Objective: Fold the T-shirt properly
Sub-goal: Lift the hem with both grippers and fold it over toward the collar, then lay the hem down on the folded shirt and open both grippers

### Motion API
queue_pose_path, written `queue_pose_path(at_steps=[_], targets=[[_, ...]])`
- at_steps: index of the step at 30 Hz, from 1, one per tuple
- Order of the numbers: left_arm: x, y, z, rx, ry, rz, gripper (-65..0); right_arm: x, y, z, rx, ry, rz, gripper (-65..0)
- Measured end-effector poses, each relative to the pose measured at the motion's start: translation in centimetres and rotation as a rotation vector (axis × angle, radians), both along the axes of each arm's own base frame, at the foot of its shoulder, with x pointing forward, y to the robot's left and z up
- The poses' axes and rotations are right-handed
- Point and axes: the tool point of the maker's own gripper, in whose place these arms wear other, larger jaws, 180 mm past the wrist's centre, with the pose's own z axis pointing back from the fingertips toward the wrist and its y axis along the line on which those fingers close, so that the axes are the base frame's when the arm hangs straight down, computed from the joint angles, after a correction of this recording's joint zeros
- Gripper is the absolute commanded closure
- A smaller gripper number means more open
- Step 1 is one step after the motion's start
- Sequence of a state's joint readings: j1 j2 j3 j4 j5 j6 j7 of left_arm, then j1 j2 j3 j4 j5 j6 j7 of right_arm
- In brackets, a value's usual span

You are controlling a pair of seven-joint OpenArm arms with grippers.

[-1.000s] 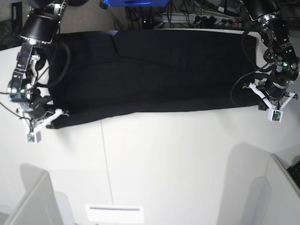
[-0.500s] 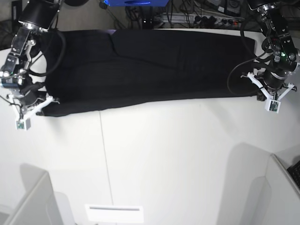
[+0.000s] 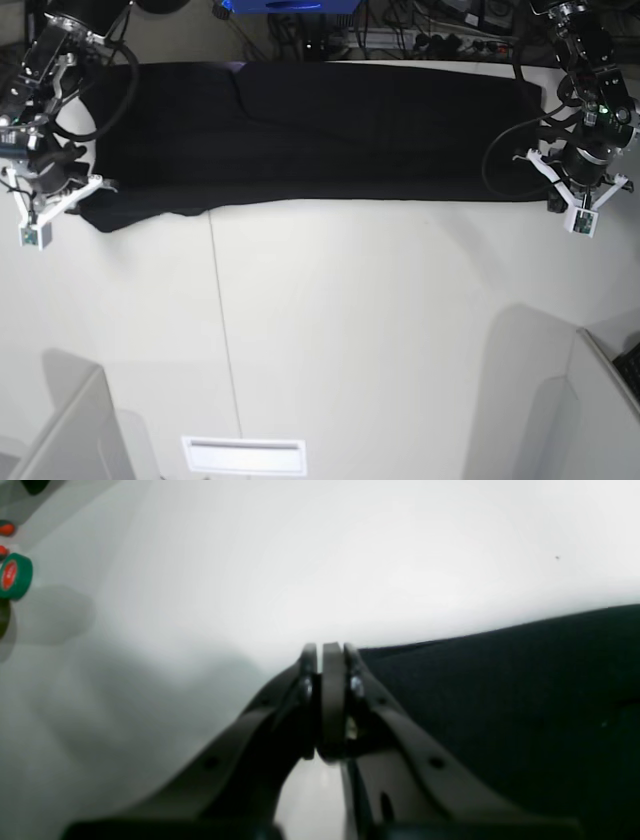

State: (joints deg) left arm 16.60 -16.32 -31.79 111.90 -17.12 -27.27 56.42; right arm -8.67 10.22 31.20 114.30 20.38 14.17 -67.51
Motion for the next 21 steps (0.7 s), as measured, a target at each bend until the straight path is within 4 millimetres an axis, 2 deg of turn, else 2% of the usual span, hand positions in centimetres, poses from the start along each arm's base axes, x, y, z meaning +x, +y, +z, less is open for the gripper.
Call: queue_pose_path(at_steps=[6, 10, 13, 17, 21], targets=[[-0.5, -0.2, -0.2, 0.001, 0.011, -0.004, 0.0, -2.3, 0.7, -2.0, 0.031, 0.081, -0.021, 0.0], [-1.5, 0.0, -0.9, 0.006, 0.044, -0.002, 0.0, -2.8, 1.1, -2.3, 0.054, 0.081, -0.016, 0.0], [-1.4, -0.2, -0.8, 0.0, 0.036, -0.006, 0.0, -4.4, 2.2, -3.0, 0.174, 0.086, -0.028, 0.0], [-2.4, 0.0, -1.4, 0.009, 0.07, -0.002, 0.0, -5.0, 1.4, -2.1, 0.258, 0.025, -0.068, 0.0], [-2.6, -0.1, -1.5, 0.003, 0.072, -0.005, 0.0, -6.5, 0.8, -2.4, 0.28, 0.083, -0.101, 0.0]])
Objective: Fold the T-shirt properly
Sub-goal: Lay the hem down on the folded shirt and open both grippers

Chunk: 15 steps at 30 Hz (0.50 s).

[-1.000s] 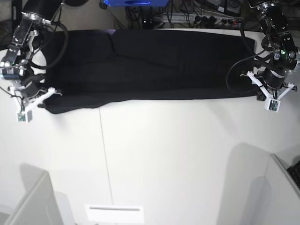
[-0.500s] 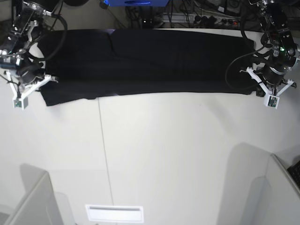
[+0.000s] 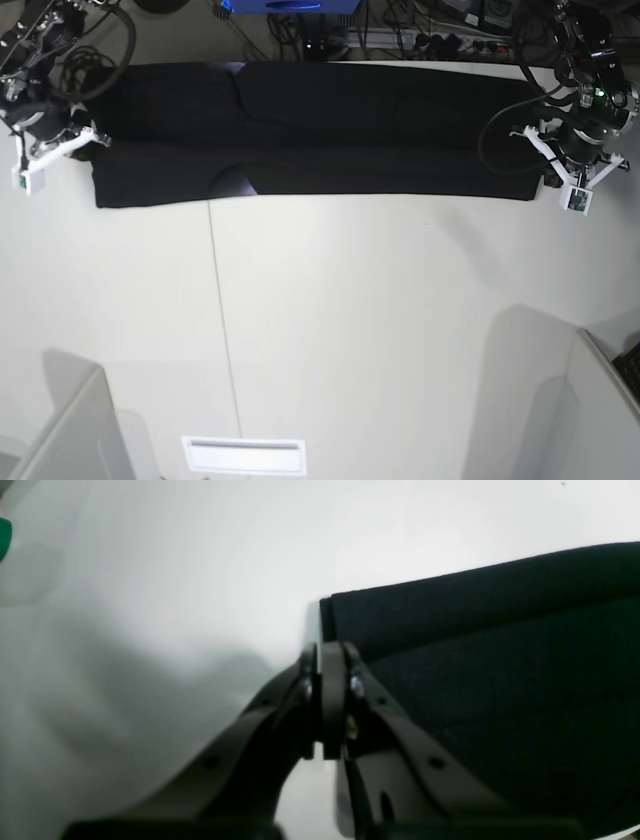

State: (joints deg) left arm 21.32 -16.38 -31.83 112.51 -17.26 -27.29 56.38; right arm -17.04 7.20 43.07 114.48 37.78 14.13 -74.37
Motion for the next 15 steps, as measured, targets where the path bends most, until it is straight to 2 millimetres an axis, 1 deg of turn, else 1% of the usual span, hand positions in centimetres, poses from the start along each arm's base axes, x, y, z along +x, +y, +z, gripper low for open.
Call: queue_pose_path(at_steps=[4, 9, 11, 13, 15], targets=[[-0.5, 0.0, -0.3, -0.001, 0.014, 0.002, 0.0, 0.0, 0.1, 0.0, 0.005, -0.002, 0.001, 0.0], [-1.0, 0.0, -0.6, -0.001, 0.028, 0.002, 0.0, -1.0, 0.1, -0.5, 0.006, 0.029, 0.001, 0.0], [-1.4, -0.1, -0.9, -0.001, 0.038, 0.0, 0.0, -1.3, 0.0, -0.7, 0.003, 0.04, 0.0, 0.0], [-2.2, -0.1, -1.3, -0.001, 0.064, 0.001, 0.0, -1.3, 0.0, -0.7, 0.003, 0.035, -0.001, 0.0], [-2.3, -0.1, -1.4, -0.001, 0.068, 0.002, 0.0, -1.3, 0.1, -0.7, 0.002, 0.033, 0.001, 0.0]])
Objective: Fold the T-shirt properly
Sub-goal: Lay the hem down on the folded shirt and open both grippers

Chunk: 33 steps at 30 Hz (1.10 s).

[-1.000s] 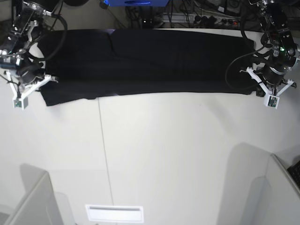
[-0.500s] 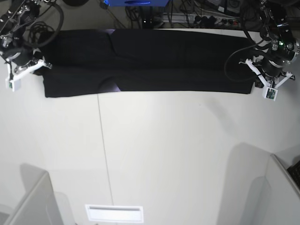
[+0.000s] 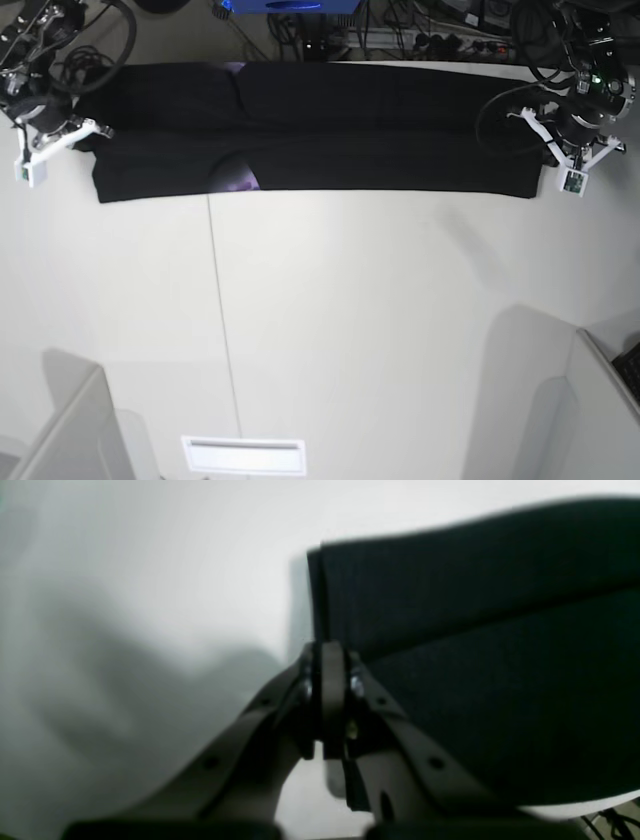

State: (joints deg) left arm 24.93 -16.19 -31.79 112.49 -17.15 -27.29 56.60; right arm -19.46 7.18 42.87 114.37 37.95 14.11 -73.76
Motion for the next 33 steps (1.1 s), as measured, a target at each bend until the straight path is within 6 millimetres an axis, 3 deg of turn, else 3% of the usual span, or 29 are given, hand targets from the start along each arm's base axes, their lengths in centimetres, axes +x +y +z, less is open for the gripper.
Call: queue_pose_path(at_steps=[17, 18, 20, 21, 23, 29, 31, 33], targets=[[-0.5, -0.2, -0.4, -0.003, 0.015, -0.006, 0.0, -1.1, -0.2, -1.6, 0.03, 0.054, -0.021, 0.0], [-0.5, -0.2, -0.4, -0.004, 0.014, -0.006, 0.0, -1.1, -0.3, -1.6, 0.03, 0.053, -0.023, -1.2], [-0.5, -0.2, -0.4, -0.003, 0.015, -0.006, 0.0, -1.1, -0.3, -1.6, 0.027, 0.053, -0.023, -16.2], [-0.5, -0.2, -0.4, -0.003, 0.015, -0.006, -1.8, -1.1, -0.3, -1.6, 0.026, 0.055, -0.024, -23.3], [-0.6, -0.2, -0.4, -0.003, 0.017, -0.005, -10.4, -1.1, -0.5, -1.5, 0.026, 0.05, -0.029, -31.2], [-1.1, 0.0, -0.6, 0.002, 0.031, -0.003, -47.9, -2.4, -2.0, -1.5, 0.008, 0.063, -0.085, -30.6], [-1.4, -0.1, -0.7, 0.001, 0.036, -0.003, -53.2, -2.3, -2.0, -1.4, 0.005, 0.06, -0.084, -30.6], [-1.5, -0.3, -0.8, -0.016, 0.037, -0.006, -53.2, -2.0, -2.0, -1.2, 0.006, 0.05, -0.083, -30.6]])
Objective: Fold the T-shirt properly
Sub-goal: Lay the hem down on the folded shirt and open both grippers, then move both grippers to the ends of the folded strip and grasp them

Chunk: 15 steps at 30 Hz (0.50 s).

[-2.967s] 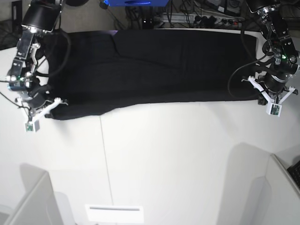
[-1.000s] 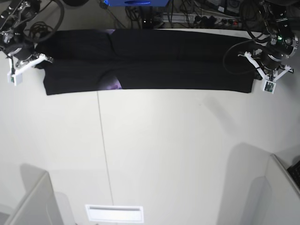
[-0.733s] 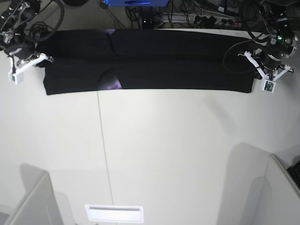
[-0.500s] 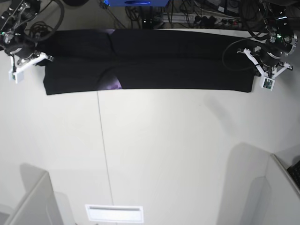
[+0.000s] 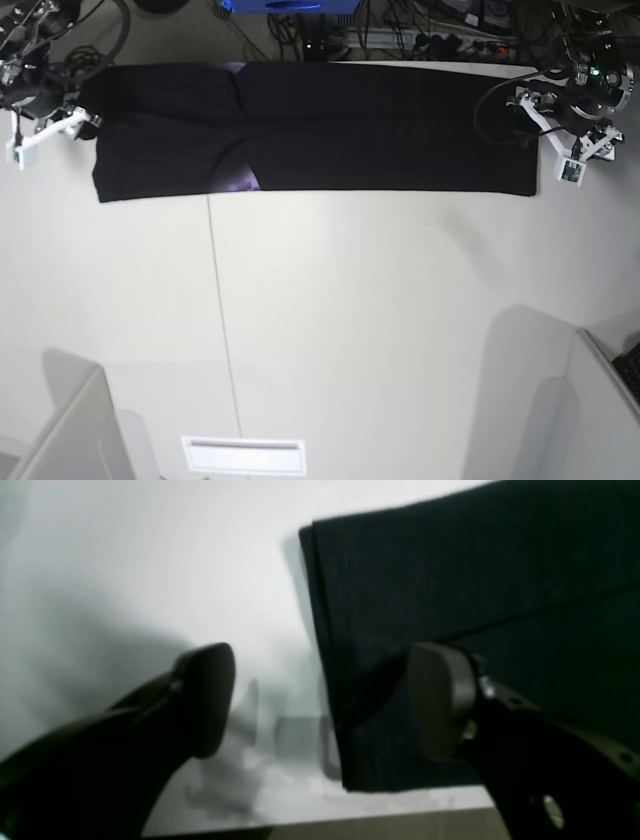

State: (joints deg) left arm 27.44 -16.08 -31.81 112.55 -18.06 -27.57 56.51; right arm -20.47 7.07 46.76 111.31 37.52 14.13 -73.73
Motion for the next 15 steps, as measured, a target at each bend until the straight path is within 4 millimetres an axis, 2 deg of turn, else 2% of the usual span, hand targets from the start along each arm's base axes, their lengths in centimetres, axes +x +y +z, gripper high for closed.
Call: queue_pose_path(at_steps=[3, 4, 5, 7, 9, 10, 11, 15], targets=[[1.1, -2.4, 1.1, -0.145, -0.072, -0.048, -52.8, 0.8, 0.0, 0.3, -0.009, -0.036, 0.002, -30.2], [1.5, -3.0, 2.0, -0.219, -0.12, -0.039, -51.5, 1.2, -0.1, 0.5, -0.018, -0.063, -0.003, -28.2], [1.9, -2.8, 2.9, -0.265, -0.166, -0.011, -48.1, 1.6, -0.3, 0.7, -0.027, -0.085, -0.008, -25.1], [2.2, -1.1, 4.8, -0.3, -0.236, 0.05, -34.2, 2.1, -0.6, 1.0, -0.044, -0.114, -0.007, -13.7], [2.2, -0.3, 5.7, -0.323, -0.271, 0.075, -15.0, 2.5, 0.1, 0.9, -0.039, -0.12, 0.016, 0.0], [2.1, -0.2, 5.8, -0.326, -0.274, 0.077, -3.8, 2.7, 0.7, 0.7, -0.033, -0.12, 0.042, 0.0], [2.1, -0.6, 5.5, -0.334, -0.267, 0.072, 0.0, 2.9, 1.6, 0.6, -0.027, -0.121, 0.087, 0.0], [2.0, -2.1, 4.6, -0.363, -0.237, 0.043, 0.0, 3.6, 3.6, 0.2, -0.013, -0.125, 0.184, 0.0]])
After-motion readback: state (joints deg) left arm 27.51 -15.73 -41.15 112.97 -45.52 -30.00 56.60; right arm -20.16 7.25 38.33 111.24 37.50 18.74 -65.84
